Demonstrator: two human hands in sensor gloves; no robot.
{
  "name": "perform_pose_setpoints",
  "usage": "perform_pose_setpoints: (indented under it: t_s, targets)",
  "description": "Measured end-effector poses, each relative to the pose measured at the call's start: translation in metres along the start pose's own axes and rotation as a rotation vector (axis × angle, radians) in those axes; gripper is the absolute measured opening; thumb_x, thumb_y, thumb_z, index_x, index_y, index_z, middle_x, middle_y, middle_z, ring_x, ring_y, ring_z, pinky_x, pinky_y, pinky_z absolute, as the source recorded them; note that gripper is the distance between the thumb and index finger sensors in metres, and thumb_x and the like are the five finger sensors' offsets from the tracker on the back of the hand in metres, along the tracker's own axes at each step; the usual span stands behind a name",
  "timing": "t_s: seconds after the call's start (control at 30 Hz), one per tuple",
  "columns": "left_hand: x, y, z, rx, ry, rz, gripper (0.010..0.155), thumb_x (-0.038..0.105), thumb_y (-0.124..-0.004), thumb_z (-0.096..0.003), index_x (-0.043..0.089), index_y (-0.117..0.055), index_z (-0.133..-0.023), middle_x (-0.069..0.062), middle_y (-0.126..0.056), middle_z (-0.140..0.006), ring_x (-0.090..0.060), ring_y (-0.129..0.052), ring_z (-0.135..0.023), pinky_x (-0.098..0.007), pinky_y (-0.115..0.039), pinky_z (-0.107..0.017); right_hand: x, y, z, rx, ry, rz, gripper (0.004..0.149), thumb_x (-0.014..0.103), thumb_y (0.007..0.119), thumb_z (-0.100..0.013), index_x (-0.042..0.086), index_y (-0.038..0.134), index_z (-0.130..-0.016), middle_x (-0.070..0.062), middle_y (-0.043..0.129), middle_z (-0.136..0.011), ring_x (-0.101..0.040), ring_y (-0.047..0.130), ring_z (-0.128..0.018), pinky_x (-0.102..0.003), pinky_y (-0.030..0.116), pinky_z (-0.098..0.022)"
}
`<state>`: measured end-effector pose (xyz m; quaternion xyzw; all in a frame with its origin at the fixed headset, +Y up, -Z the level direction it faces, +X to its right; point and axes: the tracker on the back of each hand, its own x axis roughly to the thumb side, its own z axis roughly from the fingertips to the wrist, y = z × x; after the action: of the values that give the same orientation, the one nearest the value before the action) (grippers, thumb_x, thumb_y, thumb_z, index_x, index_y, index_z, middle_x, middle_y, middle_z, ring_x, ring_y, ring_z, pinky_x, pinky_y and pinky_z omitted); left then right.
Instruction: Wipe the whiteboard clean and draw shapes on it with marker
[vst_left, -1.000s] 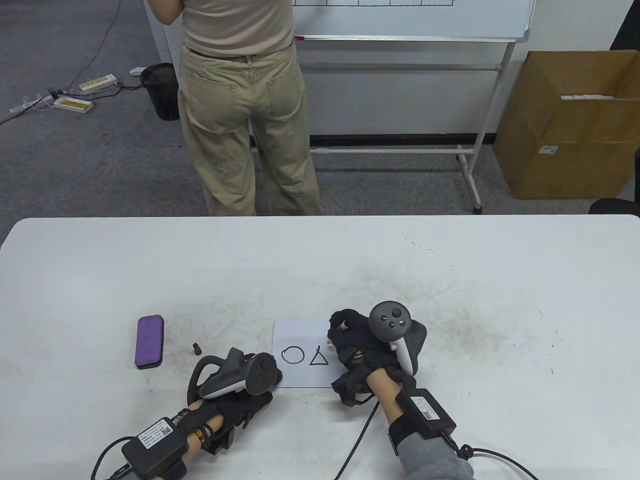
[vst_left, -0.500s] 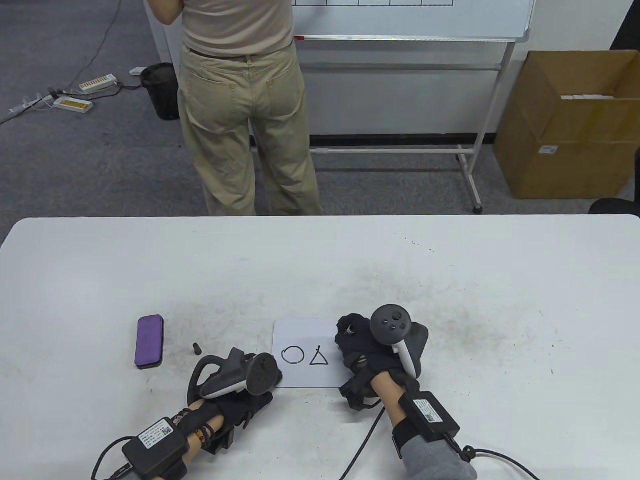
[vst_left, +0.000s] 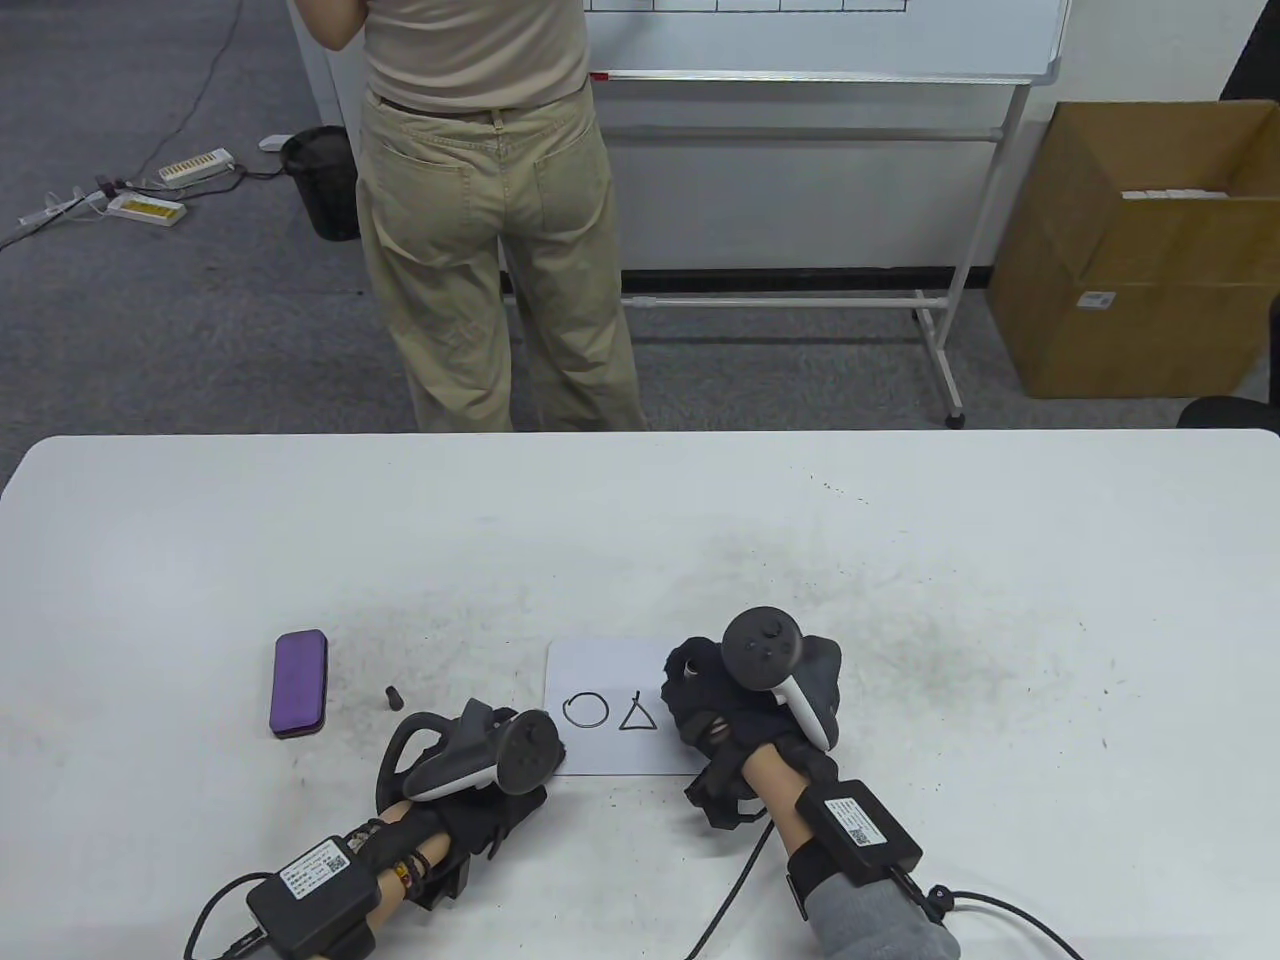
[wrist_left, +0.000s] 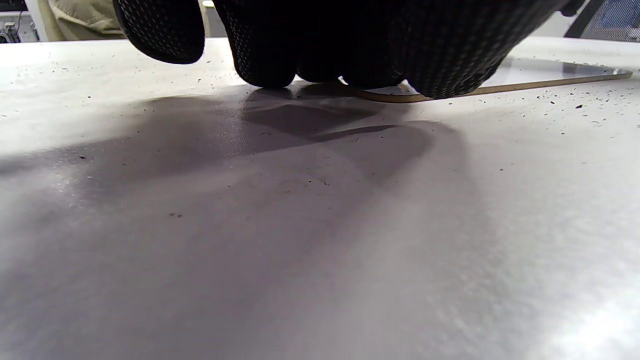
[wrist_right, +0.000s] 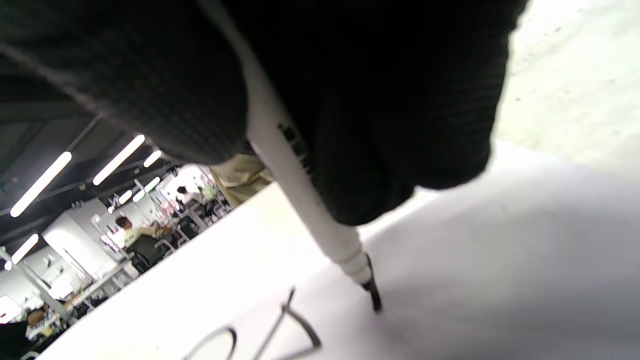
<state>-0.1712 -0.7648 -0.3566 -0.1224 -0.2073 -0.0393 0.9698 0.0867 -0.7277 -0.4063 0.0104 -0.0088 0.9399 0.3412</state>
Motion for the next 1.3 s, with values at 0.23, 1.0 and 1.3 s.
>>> perform_pose_setpoints:
  t_s: [0.23, 1.0, 1.3]
  targets:
    - [0.000, 0.000, 0.000, -0.002, 0.000, 0.000, 0.057, 0.044, -0.077, -0.0394, 0.033, -0.070, -0.094, 0.007, -0.061, -0.114, -0.023, -0.069, -0.107, -0.058, -0.062, -0.076, -0.004, 0.004, -0.008, -0.030, 0.041, -0.025, 0.045, 0.035, 0.095, -0.033, 0.023, 0.091, -0.076, -0.010, 0.097, -0.077, -0.028, 0.114, -0.053, -0.034, 0.099, -0.036]
    - [-0.001, 0.000, 0.000, 0.002, -0.001, 0.002, 0.056, 0.044, -0.077, -0.0393, 0.033, -0.070, -0.094, 0.007, -0.062, -0.114, -0.023, -0.069, -0.107, -0.058, -0.062, -0.075, -0.020, -0.013, -0.004, 0.026, 0.108, 0.039, 0.044, 0.036, 0.095, -0.032, 0.021, 0.093, -0.074, -0.011, 0.099, -0.073, -0.028, 0.115, -0.048, -0.033, 0.100, -0.033]
    - [-0.001, 0.000, -0.001, 0.001, -0.002, 0.003, 0.056, 0.044, -0.077, -0.0393, 0.032, -0.070, -0.094, 0.007, -0.062, -0.114, -0.023, -0.069, -0.107, -0.058, -0.062, -0.076, -0.017, -0.018, 0.002, 0.043, 0.064, -0.054, 0.044, 0.036, 0.095, -0.033, 0.021, 0.093, -0.074, -0.011, 0.099, -0.073, -0.028, 0.115, -0.048, -0.034, 0.099, -0.033]
